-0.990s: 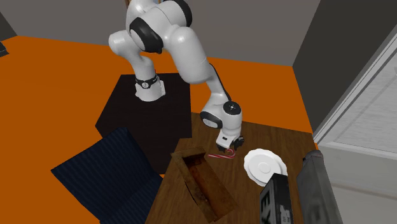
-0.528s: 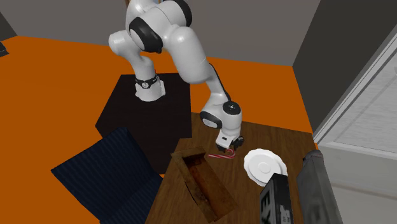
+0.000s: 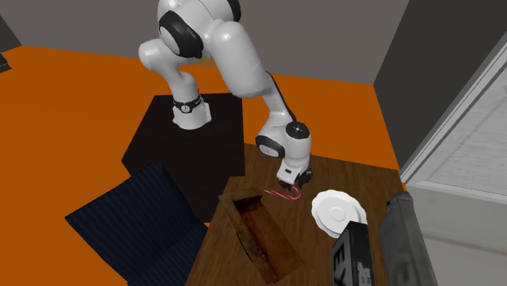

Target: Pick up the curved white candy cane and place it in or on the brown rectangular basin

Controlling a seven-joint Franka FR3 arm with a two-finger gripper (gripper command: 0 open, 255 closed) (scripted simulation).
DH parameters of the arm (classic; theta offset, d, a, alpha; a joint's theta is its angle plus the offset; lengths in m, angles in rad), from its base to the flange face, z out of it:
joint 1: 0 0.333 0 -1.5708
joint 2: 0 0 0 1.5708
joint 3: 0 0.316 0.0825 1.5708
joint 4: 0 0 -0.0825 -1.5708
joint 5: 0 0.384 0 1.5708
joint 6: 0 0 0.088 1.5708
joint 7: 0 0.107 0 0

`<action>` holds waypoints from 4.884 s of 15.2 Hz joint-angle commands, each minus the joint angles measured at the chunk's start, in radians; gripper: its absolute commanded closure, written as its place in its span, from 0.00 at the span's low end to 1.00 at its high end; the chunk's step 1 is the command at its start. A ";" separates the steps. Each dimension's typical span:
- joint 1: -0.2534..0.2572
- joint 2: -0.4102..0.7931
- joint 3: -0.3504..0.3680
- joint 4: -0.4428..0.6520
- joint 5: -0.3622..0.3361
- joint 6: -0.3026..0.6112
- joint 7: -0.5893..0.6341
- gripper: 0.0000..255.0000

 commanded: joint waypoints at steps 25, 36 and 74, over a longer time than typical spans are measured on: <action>-0.151 -0.323 0.189 -0.114 0.133 -0.219 -0.062 1.00; -0.327 -0.343 0.193 -0.064 0.179 -0.310 -0.271 1.00; 0.277 0.065 -0.488 0.261 -0.333 -0.210 0.324 0.00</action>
